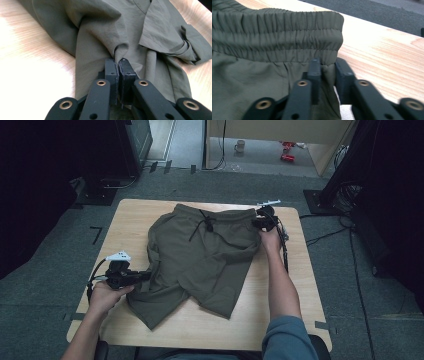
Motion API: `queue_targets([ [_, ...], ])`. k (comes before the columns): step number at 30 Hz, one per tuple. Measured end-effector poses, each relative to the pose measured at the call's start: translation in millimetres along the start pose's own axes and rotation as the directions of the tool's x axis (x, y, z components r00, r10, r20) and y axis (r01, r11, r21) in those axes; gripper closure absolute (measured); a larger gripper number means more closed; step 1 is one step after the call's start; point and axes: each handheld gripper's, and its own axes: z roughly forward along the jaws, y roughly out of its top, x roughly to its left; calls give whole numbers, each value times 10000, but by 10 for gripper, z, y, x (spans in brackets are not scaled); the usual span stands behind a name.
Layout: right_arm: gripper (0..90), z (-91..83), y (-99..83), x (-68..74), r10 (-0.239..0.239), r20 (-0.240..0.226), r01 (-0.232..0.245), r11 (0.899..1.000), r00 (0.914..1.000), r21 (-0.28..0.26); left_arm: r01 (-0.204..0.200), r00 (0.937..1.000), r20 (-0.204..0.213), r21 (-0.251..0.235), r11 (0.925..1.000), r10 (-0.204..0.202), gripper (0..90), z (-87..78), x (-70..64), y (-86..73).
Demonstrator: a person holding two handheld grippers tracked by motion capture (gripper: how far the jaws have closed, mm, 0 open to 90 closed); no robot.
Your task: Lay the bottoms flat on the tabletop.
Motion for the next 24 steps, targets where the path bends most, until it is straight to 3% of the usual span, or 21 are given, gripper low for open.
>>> queue_targets([
  [1,703,0,0,0,0,0,0,10000,10000,0,0,10000,0,0,10000,0,876,0,0,0],
  [2,628,-28,-4,7,155,-73,-155,9999,9999,-57,57,10000,-51,-91,9999,-58,876,-24,16,0],
  [5,606,-65,-52,29,267,-286,-279,9987,9992,-426,70,9998,-169,-185,9998,-73,876,-57,28,5],
  [9,588,-152,-137,133,-103,-344,78,9973,9994,-733,218,9987,-451,-594,9980,-245,876,-176,82,11],
  [14,596,-282,-154,204,-392,-557,341,9955,9977,-889,523,9948,-838,-681,9963,-579,875,-275,192,-30],
  [17,596,-341,-163,238,-568,-626,505,9939,9964,-985,710,9909,-1097,-626,9955,-775,875,-298,250,-55],
  [18,597,-388,-182,273,-701,-737,625,9930,9948,-1007,787,9853,-1485,-408,9961,-839,875,-305,302,-80],
  [23,606,-455,-261,384,-1087,-916,1003,9907,9899,-917,944,9775,-1881,-164,9954,-958,874,-299,389,-118],
  [24,606,-461,-278,403,-1125,-961,1043,9907,9890,-870,1000,9733,-2077,-4,9950,-979,874,-299,433,-141],
])
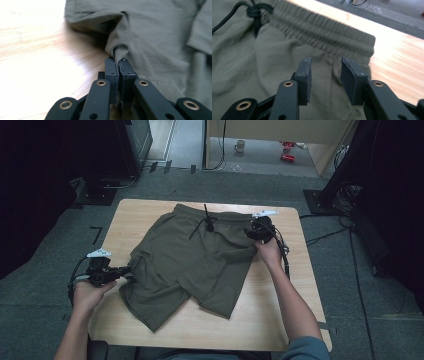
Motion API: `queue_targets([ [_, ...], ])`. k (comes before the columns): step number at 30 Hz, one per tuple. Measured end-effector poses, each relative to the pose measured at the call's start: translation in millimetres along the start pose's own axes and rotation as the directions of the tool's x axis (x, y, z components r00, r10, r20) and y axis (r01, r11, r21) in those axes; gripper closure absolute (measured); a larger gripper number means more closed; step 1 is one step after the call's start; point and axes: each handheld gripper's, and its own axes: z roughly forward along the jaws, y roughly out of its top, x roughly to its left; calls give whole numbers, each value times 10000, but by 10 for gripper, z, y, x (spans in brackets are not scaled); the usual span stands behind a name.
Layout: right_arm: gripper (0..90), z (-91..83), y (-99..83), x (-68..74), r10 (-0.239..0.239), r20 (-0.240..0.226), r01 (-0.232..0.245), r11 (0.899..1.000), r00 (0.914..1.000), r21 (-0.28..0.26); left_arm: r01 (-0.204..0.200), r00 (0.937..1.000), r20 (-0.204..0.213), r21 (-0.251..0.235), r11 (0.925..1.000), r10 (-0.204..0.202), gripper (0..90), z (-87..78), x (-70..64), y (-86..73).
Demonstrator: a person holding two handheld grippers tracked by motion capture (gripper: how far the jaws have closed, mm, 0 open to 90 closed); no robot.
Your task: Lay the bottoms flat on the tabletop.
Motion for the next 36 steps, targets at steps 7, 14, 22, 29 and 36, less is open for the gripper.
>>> queue_targets([
  [7,611,-24,-87,128,-182,-401,191,9996,9990,201,-145,9998,138,-512,9986,152,731,-94,19,27],
  [14,610,-85,-84,206,-81,-872,113,9993,9962,362,-405,9991,84,-957,9946,414,645,-259,-51,160],
  [22,599,-230,-158,343,-234,-1279,273,9992,9915,291,-766,9959,382,-1244,9893,820,625,-334,-182,354],
  [29,575,-352,-296,412,-430,-1387,492,9979,9894,419,-1104,9901,732,-1159,9871,1194,614,-185,-308,509],
  [36,558,-423,-452,476,-454,-1488,550,9966,9878,610,-1343,9834,1098,-930,9866,1442,624,38,-357,670],
])
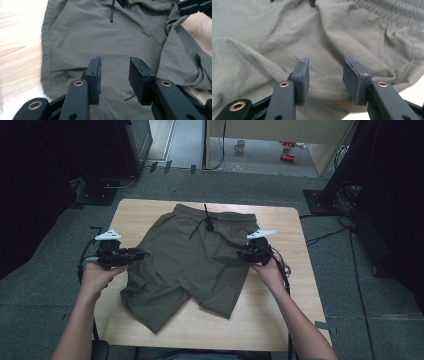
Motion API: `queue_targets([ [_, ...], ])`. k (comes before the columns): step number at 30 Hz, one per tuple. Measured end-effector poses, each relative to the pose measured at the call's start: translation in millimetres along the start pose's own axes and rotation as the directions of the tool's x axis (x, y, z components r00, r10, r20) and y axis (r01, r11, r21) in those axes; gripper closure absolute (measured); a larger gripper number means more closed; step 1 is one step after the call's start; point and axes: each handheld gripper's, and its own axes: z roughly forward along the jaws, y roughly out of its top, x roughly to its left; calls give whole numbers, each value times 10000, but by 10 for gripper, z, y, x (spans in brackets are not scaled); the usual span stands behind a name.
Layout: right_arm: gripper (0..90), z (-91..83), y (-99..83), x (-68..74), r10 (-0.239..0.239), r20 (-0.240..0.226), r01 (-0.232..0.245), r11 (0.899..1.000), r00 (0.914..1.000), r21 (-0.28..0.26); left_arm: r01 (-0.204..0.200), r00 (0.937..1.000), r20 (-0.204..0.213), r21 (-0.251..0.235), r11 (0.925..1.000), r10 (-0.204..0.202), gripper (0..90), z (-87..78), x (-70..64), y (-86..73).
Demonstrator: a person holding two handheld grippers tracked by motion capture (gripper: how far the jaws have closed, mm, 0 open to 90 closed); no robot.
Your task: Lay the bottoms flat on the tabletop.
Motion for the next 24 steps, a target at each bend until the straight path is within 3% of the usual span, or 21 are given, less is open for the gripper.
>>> queue_targets([
  [7,491,113,-165,83,129,-8,-129,9991,9999,409,-255,9997,45,118,9996,254,619,322,18,65],
  [13,476,293,-211,184,-497,285,473,9958,9984,781,-225,9995,-182,801,9965,240,619,594,126,14],
  [17,499,341,-196,167,-458,263,445,9978,9986,486,-122,9992,-349,1381,9903,172,614,678,192,-76],
  [20,509,381,-189,132,-395,247,390,9990,9989,204,1,9987,-496,1476,9890,73,613,686,235,-159],
  [24,509,453,-109,110,-395,289,388,9990,9988,239,222,9983,-575,1677,9856,-127,616,672,293,-239],
])
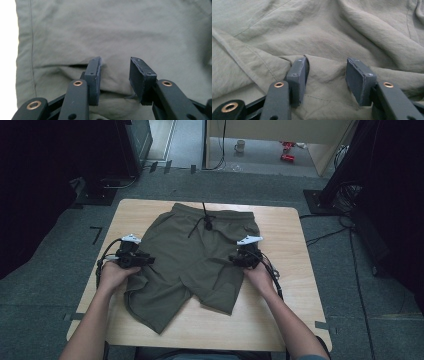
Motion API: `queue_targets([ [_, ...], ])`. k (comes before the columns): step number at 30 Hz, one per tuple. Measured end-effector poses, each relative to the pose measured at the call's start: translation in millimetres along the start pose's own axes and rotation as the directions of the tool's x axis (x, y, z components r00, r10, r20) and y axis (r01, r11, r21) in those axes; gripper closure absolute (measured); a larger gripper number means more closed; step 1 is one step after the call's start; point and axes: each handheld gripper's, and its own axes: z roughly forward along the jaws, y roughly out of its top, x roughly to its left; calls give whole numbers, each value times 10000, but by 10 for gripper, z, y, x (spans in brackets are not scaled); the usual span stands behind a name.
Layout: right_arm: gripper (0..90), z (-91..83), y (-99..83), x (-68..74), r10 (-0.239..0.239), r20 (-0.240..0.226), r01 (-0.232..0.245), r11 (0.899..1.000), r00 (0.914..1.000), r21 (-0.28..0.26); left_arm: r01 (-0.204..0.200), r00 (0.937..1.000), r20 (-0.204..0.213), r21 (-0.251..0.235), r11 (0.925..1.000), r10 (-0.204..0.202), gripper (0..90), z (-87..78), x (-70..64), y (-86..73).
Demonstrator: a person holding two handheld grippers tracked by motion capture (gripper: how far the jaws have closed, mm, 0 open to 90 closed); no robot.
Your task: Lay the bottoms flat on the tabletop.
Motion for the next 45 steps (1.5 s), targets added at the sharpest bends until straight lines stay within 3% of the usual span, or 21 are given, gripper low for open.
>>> queue_targets([
  [6,511,138,156,-52,-72,-92,73,10000,9999,60,177,9998,42,-117,9998,-177,602,-35,0,-60],
  [10,513,222,237,-105,-109,-104,109,9999,9999,-17,7,10000,-19,-98,10000,-7,595,-50,-38,-89],
  [16,499,319,313,-195,-50,-83,48,9997,10000,-222,23,9993,374,79,10000,-26,592,-111,-109,-176],
  [23,522,322,354,-220,37,106,-37,10000,9999,-53,117,9982,588,28,9999,-118,586,-164,-108,-256],
  [28,532,127,404,-119,190,20,-190,9995,9998,-241,4,9986,530,-330,9995,14,583,-213,-152,-238],
  [33,527,-65,456,33,-96,-110,89,9983,9999,-582,-131,9975,690,-521,9986,167,580,-283,-224,-251],
  [37,528,-154,453,138,-18,-420,-10,9979,9991,-652,-330,9966,748,-379,9987,358,580,-287,-259,-284],
  [40,528,-221,419,319,-229,-752,183,9979,9969,-624,-448,9963,721,-162,9989,458,582,-292,-280,-344],
  [45,525,-232,364,501,-373,-1203,301,9976,9920,-616,-537,9966,624,-131,9985,545,585,-329,-291,-392],
])
